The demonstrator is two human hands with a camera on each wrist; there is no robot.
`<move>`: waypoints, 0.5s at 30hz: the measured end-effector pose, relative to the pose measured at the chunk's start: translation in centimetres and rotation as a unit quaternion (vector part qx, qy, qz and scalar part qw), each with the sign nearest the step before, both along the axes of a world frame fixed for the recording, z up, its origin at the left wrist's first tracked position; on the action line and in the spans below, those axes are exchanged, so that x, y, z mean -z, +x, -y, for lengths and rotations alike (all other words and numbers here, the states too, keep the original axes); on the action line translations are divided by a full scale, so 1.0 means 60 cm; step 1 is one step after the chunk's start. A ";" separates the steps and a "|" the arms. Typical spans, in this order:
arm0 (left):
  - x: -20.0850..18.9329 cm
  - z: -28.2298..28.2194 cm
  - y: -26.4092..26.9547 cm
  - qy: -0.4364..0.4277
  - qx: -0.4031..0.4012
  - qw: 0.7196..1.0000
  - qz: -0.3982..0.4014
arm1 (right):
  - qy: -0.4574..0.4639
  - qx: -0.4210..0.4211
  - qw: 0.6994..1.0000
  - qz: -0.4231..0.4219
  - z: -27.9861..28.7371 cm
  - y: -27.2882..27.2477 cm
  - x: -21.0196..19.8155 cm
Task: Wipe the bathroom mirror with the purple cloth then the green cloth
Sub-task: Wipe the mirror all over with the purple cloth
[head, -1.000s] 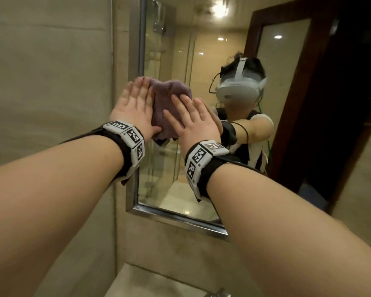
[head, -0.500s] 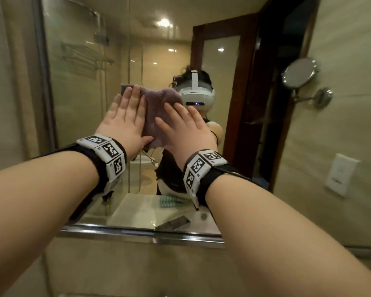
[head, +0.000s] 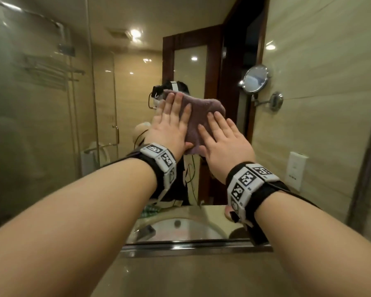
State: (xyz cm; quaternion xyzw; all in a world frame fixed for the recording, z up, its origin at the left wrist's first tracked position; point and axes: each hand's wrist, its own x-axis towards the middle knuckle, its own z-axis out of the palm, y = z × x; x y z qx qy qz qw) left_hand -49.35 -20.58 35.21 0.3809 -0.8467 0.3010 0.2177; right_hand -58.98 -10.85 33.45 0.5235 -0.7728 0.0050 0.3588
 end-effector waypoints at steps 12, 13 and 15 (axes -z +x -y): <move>-0.025 0.006 -0.011 -0.019 -0.004 1.000 -0.013 | -0.049 -0.009 0.996 0.073 0.033 -0.016 -0.014; -0.031 0.008 -0.006 -0.019 -0.003 1.000 -0.009 | -0.048 -0.006 0.997 0.066 0.036 -0.014 -0.018; -0.042 0.011 0.001 -0.019 -0.001 1.000 -0.007 | -0.049 -0.003 0.997 0.058 0.041 -0.010 -0.025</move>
